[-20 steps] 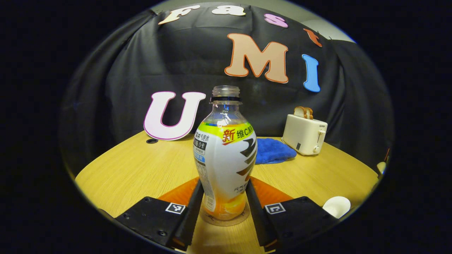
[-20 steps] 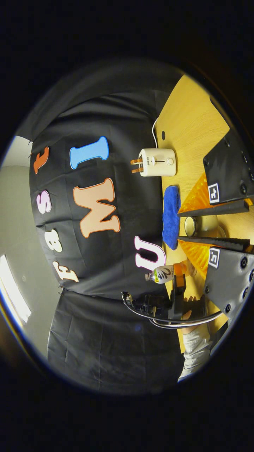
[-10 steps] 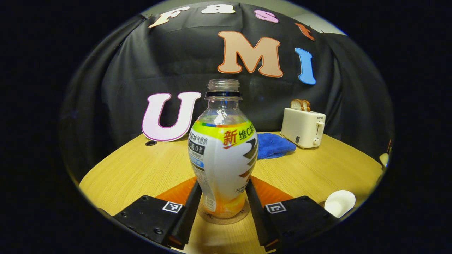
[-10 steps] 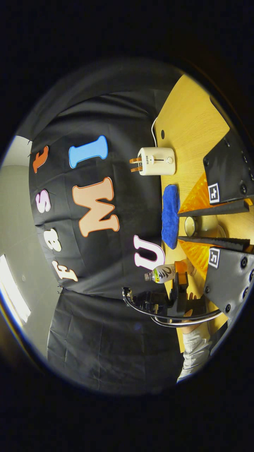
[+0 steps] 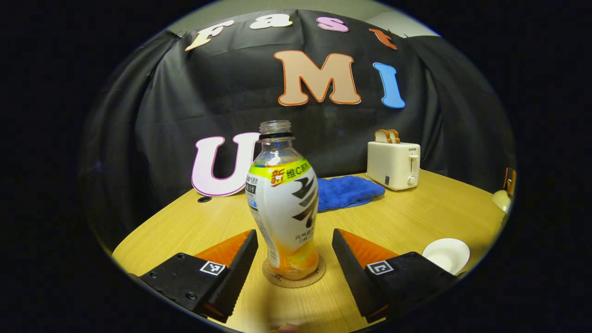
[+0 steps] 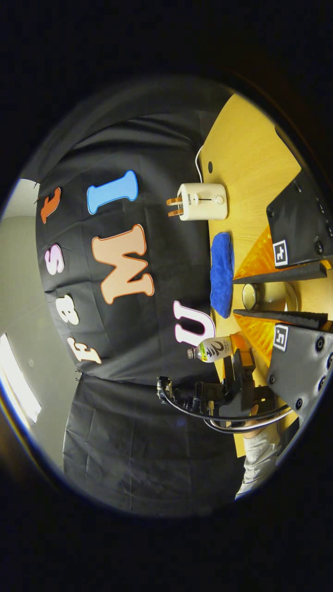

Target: Open the teacup lid with one hand, grasp the water bottle and pour water into the teacup with the other hand; after pouring, place the water bottle on the coaster and then close the teacup lid.

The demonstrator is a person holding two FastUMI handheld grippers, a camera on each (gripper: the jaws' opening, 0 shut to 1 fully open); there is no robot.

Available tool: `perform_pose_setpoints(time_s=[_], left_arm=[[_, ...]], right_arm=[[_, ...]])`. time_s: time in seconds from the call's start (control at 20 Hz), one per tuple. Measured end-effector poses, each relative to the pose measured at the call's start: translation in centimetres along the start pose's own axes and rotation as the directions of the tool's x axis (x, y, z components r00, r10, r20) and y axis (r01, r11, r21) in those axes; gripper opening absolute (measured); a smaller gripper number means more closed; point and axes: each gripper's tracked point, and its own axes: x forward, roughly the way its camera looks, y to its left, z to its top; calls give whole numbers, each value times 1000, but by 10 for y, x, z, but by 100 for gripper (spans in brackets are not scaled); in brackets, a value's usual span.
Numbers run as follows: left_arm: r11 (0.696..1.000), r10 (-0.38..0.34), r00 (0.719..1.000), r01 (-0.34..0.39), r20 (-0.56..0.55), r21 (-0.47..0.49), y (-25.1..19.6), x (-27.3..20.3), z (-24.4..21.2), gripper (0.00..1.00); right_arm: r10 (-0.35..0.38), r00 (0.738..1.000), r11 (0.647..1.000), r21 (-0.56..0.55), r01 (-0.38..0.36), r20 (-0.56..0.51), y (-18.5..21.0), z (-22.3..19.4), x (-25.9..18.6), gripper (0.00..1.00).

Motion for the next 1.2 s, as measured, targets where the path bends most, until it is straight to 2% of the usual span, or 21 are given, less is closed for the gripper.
perform_pose_setpoints(time_s=[0.35,0.6,1.2], left_arm=[[999,30,999,-28,44,-39,10,-32,3,94],[998,48,996,-44,76,-43,18,-59,9,94],[999,40,987,-36,156,-25,25,-100,17,94]], right_arm=[[45,999,999,-4,-45,-20,24,-18,10,32],[35,999,999,-5,-35,-18,21,-25,20,31],[-3,991,999,-39,-2,-135,26,-69,62,31]])
